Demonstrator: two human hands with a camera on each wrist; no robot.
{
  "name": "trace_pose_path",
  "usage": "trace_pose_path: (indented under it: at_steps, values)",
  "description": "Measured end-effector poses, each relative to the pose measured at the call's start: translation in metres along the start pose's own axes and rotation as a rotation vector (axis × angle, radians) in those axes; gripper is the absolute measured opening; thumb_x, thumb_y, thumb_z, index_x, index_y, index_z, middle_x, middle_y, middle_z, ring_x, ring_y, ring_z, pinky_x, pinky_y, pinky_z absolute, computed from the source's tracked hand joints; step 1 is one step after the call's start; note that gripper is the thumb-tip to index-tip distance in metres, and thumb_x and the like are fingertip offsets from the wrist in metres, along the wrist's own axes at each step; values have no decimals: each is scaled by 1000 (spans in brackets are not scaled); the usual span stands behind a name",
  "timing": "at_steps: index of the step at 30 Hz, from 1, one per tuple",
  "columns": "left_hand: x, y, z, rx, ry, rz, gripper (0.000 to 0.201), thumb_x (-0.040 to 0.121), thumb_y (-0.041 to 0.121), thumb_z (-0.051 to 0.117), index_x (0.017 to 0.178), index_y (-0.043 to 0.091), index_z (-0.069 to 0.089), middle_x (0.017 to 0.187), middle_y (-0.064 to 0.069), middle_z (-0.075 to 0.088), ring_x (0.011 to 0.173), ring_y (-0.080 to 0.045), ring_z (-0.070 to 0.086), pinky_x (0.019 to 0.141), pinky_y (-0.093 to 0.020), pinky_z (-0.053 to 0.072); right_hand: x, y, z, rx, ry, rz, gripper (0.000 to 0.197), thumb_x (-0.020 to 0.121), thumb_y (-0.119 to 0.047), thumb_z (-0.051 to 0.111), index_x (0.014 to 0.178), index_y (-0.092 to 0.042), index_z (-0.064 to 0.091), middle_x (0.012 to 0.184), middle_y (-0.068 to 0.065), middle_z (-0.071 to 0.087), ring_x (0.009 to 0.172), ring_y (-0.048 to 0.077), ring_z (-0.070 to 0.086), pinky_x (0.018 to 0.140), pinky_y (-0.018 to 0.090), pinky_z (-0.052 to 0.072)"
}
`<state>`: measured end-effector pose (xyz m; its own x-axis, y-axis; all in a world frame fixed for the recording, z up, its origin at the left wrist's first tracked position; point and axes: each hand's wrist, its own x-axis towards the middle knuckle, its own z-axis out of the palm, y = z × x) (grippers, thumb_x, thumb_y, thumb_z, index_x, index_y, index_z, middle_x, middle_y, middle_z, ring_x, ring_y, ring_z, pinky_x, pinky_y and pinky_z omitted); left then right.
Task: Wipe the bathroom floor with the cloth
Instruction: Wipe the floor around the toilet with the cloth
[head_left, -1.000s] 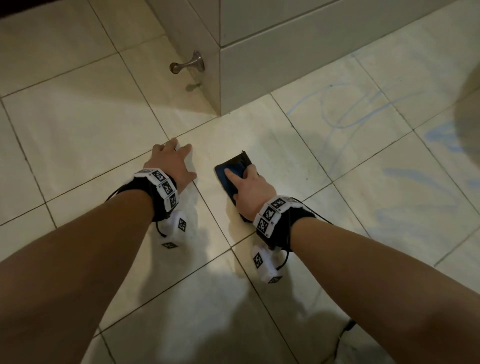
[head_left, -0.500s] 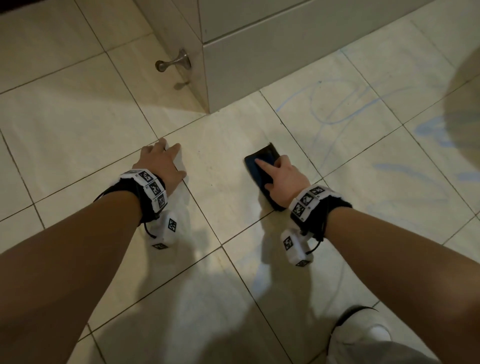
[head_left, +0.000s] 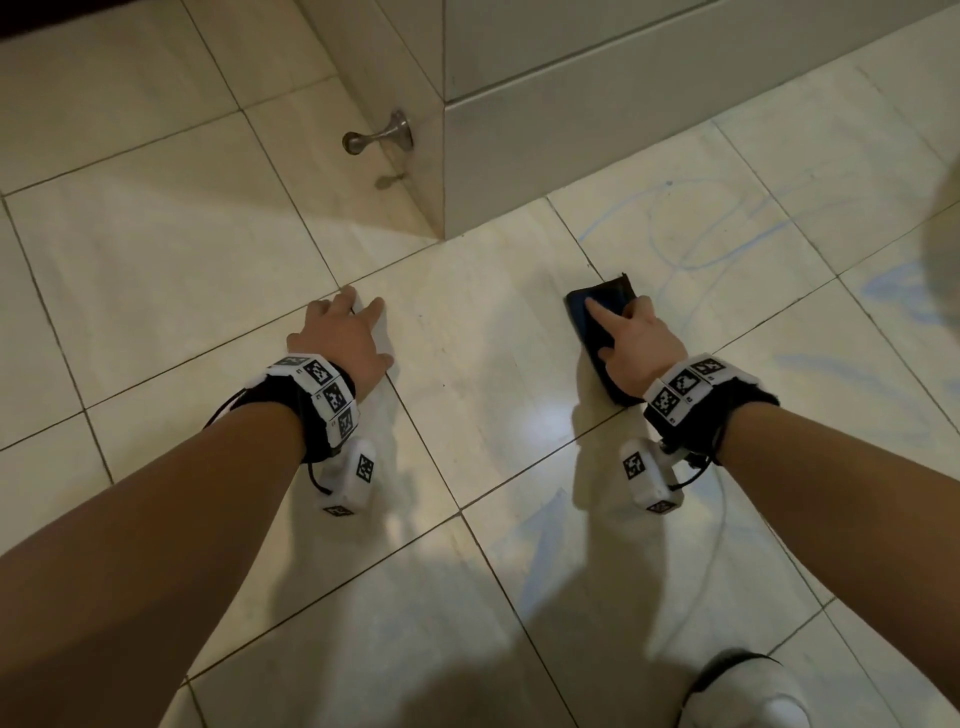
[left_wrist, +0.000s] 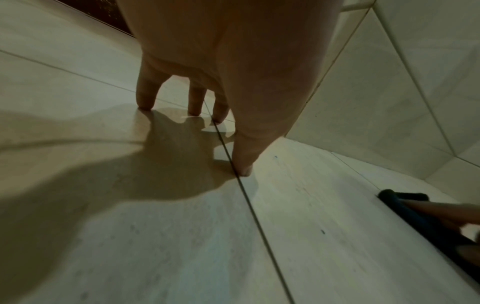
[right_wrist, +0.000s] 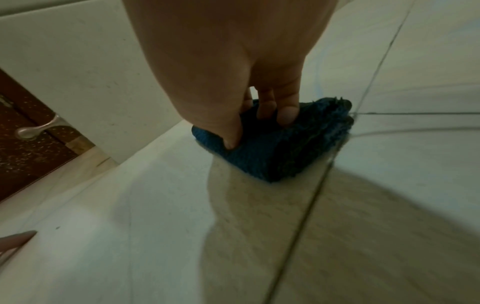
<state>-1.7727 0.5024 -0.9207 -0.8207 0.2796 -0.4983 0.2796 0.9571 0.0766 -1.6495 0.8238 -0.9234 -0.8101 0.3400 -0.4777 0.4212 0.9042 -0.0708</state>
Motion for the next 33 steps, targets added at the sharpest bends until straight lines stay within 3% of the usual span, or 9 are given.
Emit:
trace_pose_path:
  at_steps: [4, 8, 12, 16, 21, 29, 33]
  values:
    - [-1, 3, -1, 10, -4, -5, 75, 92, 49, 55, 154, 38, 15, 163, 5, 5, 146, -28, 10, 106, -55, 36, 23, -15, -9, 44, 17, 27, 64, 101, -23, 45, 156, -38, 16, 145, 14, 23, 116, 37, 47, 98, 40, 44]
    - [1, 3, 0, 5, -30, -15, 75, 93, 49, 54, 154, 39, 12, 164, 6, 1, 148, -27, 6, 107, -58, 33, 44, -32, -22, 54, -15, 51, 65, 100, -20, 43, 156, -39, 14, 150, 16, 15, 112, 44, 50, 97, 44, 46]
    - [1, 5, -1, 10, -37, -17, 75, 92, 49, 54, 154, 38, 12, 164, 5, 0, 148, -28, 6, 108, -59, 32, 37, -44, -25, 13, -32, 38, 67, 99, -20, 43, 156, -39, 13, 152, 17, 13, 120, 44, 45, 101, 46, 45]
    - [-1, 8, -2, 75, 10, -13, 74, 91, 51, 53, 153, 38, 14, 162, 3, 6, 145, -30, 14, 109, -59, 28, 6, -76, -13, -35, -25, -165, 67, 97, -25, 46, 155, -40, 15, 148, 16, 20, 120, 39, 44, 95, 44, 48]
    - [-2, 9, -2, 74, 13, -27, 75, 92, 50, 54, 153, 38, 13, 163, 5, 6, 146, -29, 14, 110, -62, 25, -31, -119, 15, -64, -69, -314, 72, 95, -19, 51, 153, -41, 14, 139, 10, 25, 116, 33, 44, 86, 41, 47]
    - [-1, 9, -3, 48, 12, -42, 76, 90, 48, 58, 152, 39, 15, 163, 6, 6, 147, -27, 14, 110, -65, 24, -37, -119, 28, -1, -76, -341, 69, 97, -27, 52, 153, -41, 16, 136, 8, 26, 112, 30, 45, 82, 40, 51]
    - [2, 11, -2, 35, -6, -60, 76, 88, 44, 63, 150, 39, 19, 163, 5, 7, 147, -28, 14, 109, -65, 24, -39, -118, 27, -21, -99, -345, 77, 95, -25, 58, 154, -41, 12, 138, 7, 25, 114, 29, 44, 74, 35, 44]
